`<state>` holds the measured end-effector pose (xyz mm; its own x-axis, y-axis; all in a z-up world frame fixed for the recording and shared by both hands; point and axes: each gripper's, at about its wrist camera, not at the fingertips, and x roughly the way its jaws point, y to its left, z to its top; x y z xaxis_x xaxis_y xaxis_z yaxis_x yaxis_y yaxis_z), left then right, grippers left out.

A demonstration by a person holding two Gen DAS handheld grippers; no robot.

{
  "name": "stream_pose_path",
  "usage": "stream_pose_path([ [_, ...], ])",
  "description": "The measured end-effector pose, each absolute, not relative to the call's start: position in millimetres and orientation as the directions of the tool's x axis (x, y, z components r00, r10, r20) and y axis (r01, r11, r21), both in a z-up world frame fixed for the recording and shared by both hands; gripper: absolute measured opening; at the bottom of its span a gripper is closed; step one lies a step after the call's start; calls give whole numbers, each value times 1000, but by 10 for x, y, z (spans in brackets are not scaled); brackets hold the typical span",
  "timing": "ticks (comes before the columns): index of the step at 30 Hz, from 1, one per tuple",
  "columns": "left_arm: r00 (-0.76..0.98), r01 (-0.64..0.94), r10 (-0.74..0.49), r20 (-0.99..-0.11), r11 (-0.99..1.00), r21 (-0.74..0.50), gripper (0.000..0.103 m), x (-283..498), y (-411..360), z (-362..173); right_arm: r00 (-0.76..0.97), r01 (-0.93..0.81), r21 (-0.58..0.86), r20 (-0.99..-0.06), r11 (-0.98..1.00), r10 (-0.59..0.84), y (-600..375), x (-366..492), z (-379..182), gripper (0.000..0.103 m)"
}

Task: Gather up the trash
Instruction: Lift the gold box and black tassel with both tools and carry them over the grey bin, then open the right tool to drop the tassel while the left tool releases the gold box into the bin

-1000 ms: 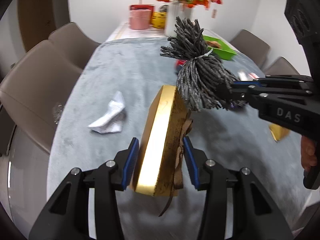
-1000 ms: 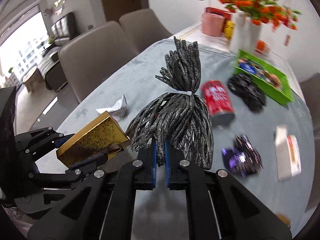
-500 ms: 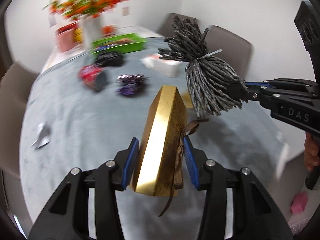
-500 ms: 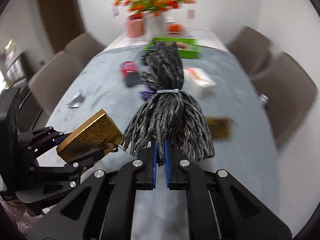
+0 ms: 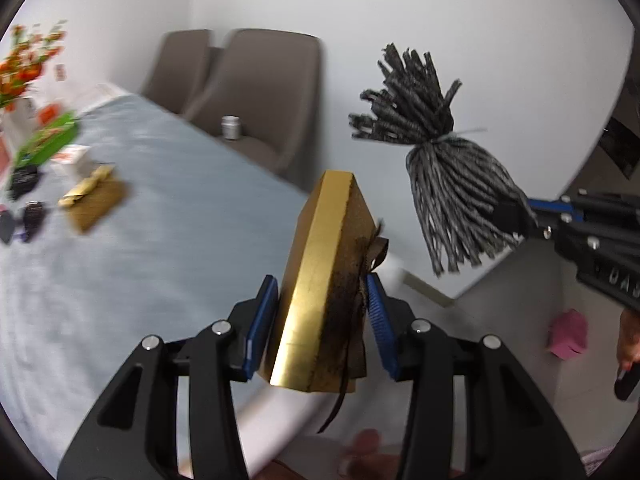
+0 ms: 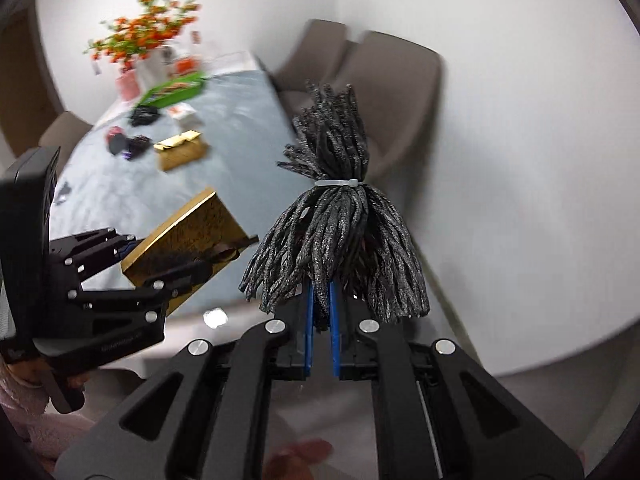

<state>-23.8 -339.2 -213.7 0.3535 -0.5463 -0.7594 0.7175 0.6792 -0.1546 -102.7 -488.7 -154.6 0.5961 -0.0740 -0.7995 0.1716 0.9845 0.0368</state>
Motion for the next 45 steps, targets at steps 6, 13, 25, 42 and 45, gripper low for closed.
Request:
stream_pose_path([
  [6, 259, 791, -560, -787, 591, -161, 45, -641, -4360, -2375, 559, 311, 45, -816, 949, -144, -5630, -1571, -1770, 6],
  [13, 194, 816, -523, -830, 555, -159, 45, -528, -5232, -2828, 498, 402, 62, -852, 913, -161, -6247, -1666, -2141, 6],
  [25, 194, 779, -411, -891, 616, -114, 46, -88, -6315, -4211, 421, 401, 101, -903, 910, -86, -7164, -1127, -3416, 6],
  [42, 255, 674, -222, -941, 738, 9, 46, 409, -6300, -6759, 337, 191, 209, -932, 959, 136, -7328, -423, -6035, 6],
  [45, 264, 644, -198, -944, 765, 20, 46, 485, -6191, -6926, 338, 153, 216, -928, 964, 154, -7244, -241, -6236, 6],
])
